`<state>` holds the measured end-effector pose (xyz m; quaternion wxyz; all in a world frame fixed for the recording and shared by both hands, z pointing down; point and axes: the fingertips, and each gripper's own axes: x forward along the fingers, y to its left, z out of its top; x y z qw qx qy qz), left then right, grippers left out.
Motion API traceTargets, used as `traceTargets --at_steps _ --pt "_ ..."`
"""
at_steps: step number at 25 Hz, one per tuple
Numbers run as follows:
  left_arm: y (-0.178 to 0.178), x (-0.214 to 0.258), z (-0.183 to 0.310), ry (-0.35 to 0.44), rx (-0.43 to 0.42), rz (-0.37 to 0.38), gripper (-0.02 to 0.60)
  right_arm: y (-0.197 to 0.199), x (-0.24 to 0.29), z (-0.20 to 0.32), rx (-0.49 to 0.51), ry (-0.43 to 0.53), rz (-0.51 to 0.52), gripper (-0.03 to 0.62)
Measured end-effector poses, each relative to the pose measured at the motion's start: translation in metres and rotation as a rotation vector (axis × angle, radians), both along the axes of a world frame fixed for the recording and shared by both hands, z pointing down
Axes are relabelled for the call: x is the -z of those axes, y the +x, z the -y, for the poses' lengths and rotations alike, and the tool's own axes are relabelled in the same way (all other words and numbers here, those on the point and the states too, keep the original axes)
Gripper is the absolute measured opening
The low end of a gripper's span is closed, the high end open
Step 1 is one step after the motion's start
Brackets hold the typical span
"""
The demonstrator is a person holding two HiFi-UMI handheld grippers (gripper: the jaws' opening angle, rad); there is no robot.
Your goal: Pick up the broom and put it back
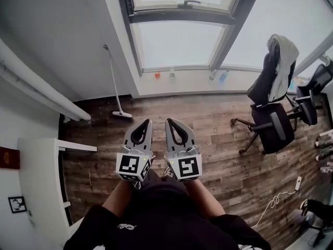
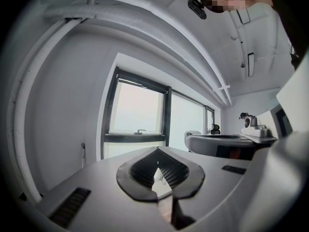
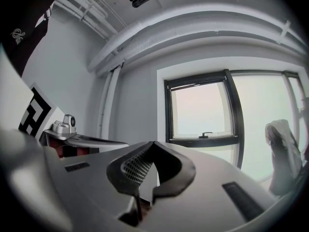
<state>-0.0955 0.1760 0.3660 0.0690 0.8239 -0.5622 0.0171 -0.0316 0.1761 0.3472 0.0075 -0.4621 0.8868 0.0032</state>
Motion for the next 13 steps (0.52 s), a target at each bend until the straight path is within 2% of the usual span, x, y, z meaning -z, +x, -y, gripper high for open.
traceTargets --at_steps 6,13 --pt "0.019 0.001 -0.001 0.006 -0.033 -0.004 0.002 0.016 0.002 0.002 -0.035 0.001 0.008 0.020" --pt "0.023 0.000 0.000 0.004 -0.046 -0.001 0.002 0.019 -0.003 0.001 -0.044 -0.005 0.004 0.020"
